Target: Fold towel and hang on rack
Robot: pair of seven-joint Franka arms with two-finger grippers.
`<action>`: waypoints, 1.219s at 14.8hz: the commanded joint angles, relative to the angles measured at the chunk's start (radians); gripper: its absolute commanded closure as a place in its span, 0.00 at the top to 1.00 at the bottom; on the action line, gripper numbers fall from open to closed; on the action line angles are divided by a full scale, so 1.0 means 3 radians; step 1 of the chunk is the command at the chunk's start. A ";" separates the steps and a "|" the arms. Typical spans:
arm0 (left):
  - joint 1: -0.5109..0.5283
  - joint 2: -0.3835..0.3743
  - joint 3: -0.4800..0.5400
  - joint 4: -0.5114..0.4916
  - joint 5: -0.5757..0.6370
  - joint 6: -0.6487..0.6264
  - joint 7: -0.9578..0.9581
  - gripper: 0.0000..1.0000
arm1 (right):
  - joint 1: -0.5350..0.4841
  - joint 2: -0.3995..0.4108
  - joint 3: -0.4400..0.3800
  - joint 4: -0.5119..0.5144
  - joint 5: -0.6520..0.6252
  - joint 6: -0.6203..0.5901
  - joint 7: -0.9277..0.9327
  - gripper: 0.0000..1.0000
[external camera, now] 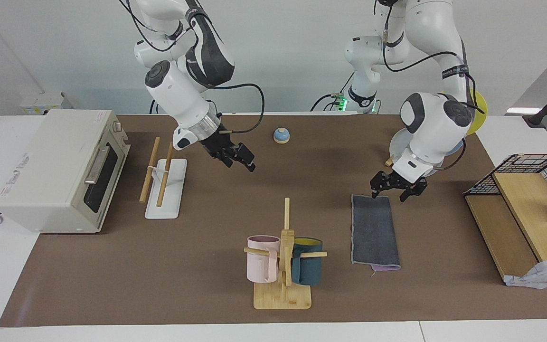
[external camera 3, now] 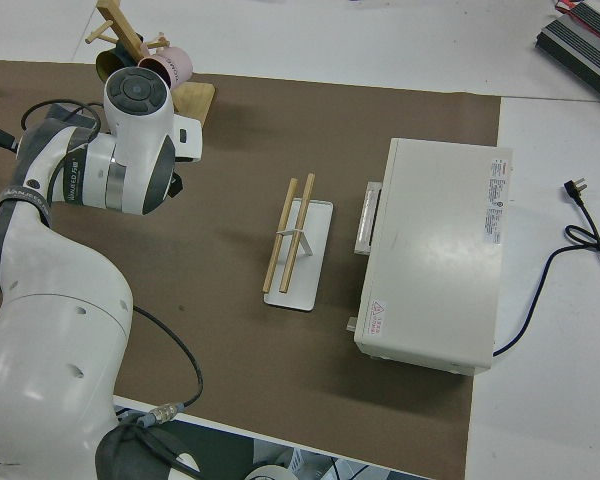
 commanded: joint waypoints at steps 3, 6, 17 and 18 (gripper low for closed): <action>0.0165 0.0479 -0.0037 0.0157 -0.0176 0.0194 0.0481 0.99 | 0.0004 -0.0053 0.0021 -0.0071 0.0086 0.0085 0.0108 1.00; 0.0160 0.0484 -0.0037 0.0142 -0.0283 0.0164 0.0482 0.94 | 0.0004 -0.0053 0.0021 -0.0071 0.0086 0.0085 0.0103 1.00; 0.0084 0.0438 -0.0022 -0.0001 -0.0319 0.0102 0.0456 0.16 | 0.0004 -0.0048 0.0021 -0.0066 0.0086 0.0085 0.0123 1.00; 0.0084 0.0438 -0.0022 -0.0001 -0.0319 0.0097 0.0446 0.00 | 0.0004 -0.0048 0.0021 -0.0066 0.0086 0.0085 0.0123 1.00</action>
